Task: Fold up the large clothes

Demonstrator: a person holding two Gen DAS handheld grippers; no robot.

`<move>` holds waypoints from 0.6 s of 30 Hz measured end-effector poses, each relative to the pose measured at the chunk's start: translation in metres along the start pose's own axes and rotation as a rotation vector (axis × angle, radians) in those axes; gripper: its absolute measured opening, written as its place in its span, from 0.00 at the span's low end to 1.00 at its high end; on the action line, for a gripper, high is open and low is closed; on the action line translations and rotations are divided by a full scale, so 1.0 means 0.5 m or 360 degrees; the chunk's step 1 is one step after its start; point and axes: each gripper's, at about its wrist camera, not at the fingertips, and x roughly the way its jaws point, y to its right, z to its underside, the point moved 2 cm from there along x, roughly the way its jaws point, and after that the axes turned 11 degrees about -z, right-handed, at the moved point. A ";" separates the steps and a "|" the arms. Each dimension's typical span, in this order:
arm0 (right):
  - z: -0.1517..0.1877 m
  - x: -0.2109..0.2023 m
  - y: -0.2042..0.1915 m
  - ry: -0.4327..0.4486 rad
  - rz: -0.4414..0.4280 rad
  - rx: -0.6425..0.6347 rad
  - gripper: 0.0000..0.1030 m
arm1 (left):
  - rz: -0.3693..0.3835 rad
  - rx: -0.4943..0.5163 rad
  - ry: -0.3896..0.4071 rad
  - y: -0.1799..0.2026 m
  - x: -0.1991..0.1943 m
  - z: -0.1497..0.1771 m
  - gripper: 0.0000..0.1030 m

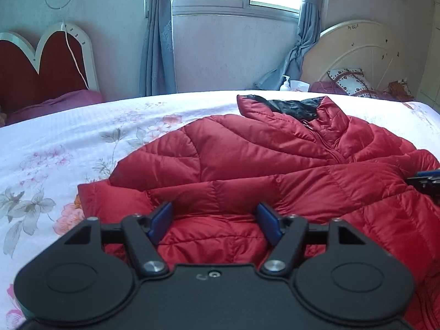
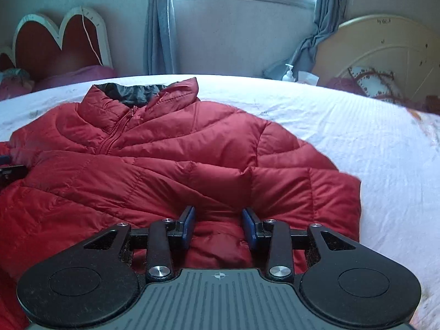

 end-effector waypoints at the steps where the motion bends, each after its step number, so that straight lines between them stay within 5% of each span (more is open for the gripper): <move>1: -0.002 -0.014 -0.002 0.0031 0.0011 0.0013 0.35 | -0.0012 -0.0003 0.0020 -0.003 -0.016 -0.001 0.61; 4: 0.004 -0.091 -0.013 0.0160 -0.0046 0.0064 0.36 | 0.0073 -0.0061 0.0146 -0.006 -0.093 0.006 0.64; 7: 0.022 -0.139 -0.052 0.0198 -0.0098 0.0029 0.60 | 0.0159 -0.0006 0.0199 0.040 -0.146 0.030 0.65; 12: 0.049 -0.102 -0.138 0.0089 -0.0193 -0.0095 0.61 | 0.0161 0.0091 0.0124 0.124 -0.133 0.064 0.67; 18: 0.082 -0.042 -0.146 0.0003 -0.0130 -0.0125 0.61 | 0.0148 0.0113 0.0044 0.128 -0.092 0.078 0.69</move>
